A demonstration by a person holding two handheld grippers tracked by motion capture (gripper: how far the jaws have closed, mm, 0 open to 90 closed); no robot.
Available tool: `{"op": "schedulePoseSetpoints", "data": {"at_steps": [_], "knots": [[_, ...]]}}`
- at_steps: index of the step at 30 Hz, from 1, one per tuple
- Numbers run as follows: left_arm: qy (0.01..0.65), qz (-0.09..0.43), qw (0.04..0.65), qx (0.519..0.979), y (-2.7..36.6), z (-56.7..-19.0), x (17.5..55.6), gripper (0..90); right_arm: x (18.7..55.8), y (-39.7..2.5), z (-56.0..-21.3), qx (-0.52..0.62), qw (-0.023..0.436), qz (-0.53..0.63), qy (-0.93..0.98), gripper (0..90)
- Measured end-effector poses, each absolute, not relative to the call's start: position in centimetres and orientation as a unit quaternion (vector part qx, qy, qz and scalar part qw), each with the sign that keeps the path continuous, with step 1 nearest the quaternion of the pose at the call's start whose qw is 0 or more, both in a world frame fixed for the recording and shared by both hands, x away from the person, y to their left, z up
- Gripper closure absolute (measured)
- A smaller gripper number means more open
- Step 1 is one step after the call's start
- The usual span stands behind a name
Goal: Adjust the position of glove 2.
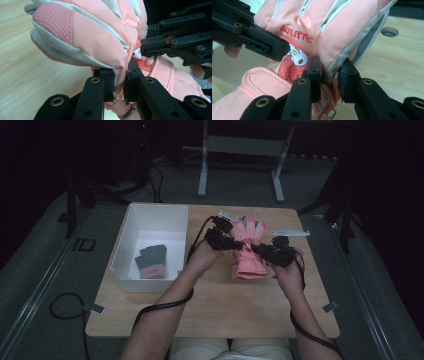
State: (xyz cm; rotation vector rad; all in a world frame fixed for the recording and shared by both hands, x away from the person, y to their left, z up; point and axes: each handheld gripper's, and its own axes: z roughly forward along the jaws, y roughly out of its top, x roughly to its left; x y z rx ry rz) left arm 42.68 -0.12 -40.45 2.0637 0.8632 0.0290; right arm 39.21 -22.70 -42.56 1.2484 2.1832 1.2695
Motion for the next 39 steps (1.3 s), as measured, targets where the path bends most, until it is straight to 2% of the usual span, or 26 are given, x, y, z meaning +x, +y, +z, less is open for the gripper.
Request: {"op": "schedulePoseSetpoints", "data": {"at_steps": [17,31,39], "knots": [[0.363,0.053,0.426,0.827,6.4,-34.7,41.4,80.1,39.7,-16.6,-37.7,0.392,0.161,0.473,0.773,74.0],[0.394,0.084,0.412,0.818,12.6,-32.4,40.3,80.1,40.5,-10.1,-35.6,0.349,0.152,0.479,0.791,74.1],[0.415,0.096,0.405,0.809,16.1,-32.3,39.5,80.2,40.9,-6.4,-35.3,0.331,0.141,0.477,0.802,74.2]]}}
